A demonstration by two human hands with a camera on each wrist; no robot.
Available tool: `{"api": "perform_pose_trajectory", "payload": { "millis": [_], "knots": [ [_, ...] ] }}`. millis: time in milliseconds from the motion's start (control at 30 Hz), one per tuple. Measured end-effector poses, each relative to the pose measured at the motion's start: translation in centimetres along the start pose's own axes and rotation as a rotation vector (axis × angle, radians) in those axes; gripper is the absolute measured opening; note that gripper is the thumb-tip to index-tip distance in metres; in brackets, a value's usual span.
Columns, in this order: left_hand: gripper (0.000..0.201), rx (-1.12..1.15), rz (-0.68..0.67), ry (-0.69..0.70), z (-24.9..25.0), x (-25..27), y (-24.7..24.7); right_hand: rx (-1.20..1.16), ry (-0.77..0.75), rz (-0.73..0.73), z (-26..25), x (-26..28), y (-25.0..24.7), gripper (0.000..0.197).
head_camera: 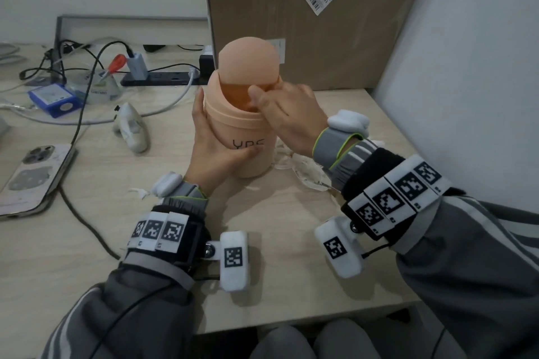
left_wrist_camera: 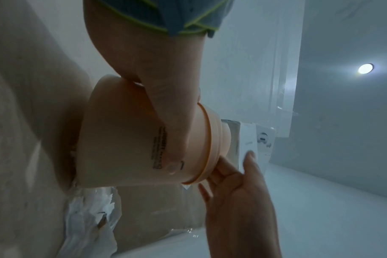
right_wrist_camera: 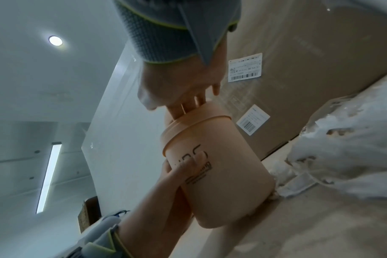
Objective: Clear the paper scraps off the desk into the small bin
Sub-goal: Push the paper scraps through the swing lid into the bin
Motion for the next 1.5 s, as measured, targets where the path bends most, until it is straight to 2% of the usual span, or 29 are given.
{"api": "perform_pose_trajectory", "payload": {
  "millis": [133,233,300,333,467,567,633,733,833,933,1133,1333,1400,1500],
  "knots": [
    [0.139,-0.018,-0.01,0.028,2.2,0.0,-0.7,-0.287,0.123,0.385,1.9,1.9,-3.6,0.04],
    [0.139,-0.039,0.002,0.016,4.1,0.0,-2.1,-0.316,0.197,0.45,2.6,3.0,-3.3,0.027],
    [0.141,-0.054,0.043,0.01,5.3,0.5,-4.1,-0.252,0.21,0.34,1.7,3.4,-1.7,0.022],
    [0.143,-0.057,0.066,0.01,5.7,0.6,-5.2,-0.207,0.19,0.238,1.0,3.3,-0.5,0.022],
    [0.142,-0.056,0.189,0.001,7.5,2.2,-10.2,0.048,-0.091,-0.298,-4.9,3.8,5.2,0.027],
    [0.139,-0.057,0.25,0.025,8.4,3.1,-12.9,0.168,-0.262,-0.566,-9.2,4.3,8.5,0.047],
    [0.137,-0.064,0.27,0.035,8.9,3.6,-14.1,0.201,-0.371,-0.657,-12.0,4.4,9.8,0.059],
    [0.136,-0.072,0.289,0.051,9.3,4.0,-15.3,0.231,-0.463,-0.693,-15.3,3.8,11.2,0.067],
    [0.137,-0.075,0.309,0.044,9.1,4.2,-15.9,0.273,-0.474,-0.797,-17.0,3.0,13.7,0.071],
    [0.136,-0.071,0.301,0.034,8.7,4.4,-15.7,0.274,-0.412,-0.898,-16.6,3.2,15.4,0.073],
    [0.135,-0.026,0.275,0.016,7.8,4.1,-14.2,0.301,-0.302,-0.783,-10.3,4.5,11.7,0.06],
    [0.136,0.018,0.213,-0.016,6.4,2.8,-9.7,0.333,-0.035,-0.78,0.2,6.4,8.8,0.042],
    [0.137,0.039,0.199,-0.024,5.9,2.5,-8.4,0.171,0.082,-0.682,2.1,6.7,7.2,0.04],
    [0.137,0.062,0.18,-0.038,4.9,1.8,-5.8,-0.15,0.287,-0.403,5.6,7.0,4.2,0.029]
  ]
}}
Point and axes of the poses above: each hand's wrist, its own x-axis away from the middle knuckle, its own y-axis out of the palm, z = x × y, the point moved 6 cm from there along -x, towards the middle knuckle, and after that the axes turned 15 degrees about x, right-handed, at the moved point
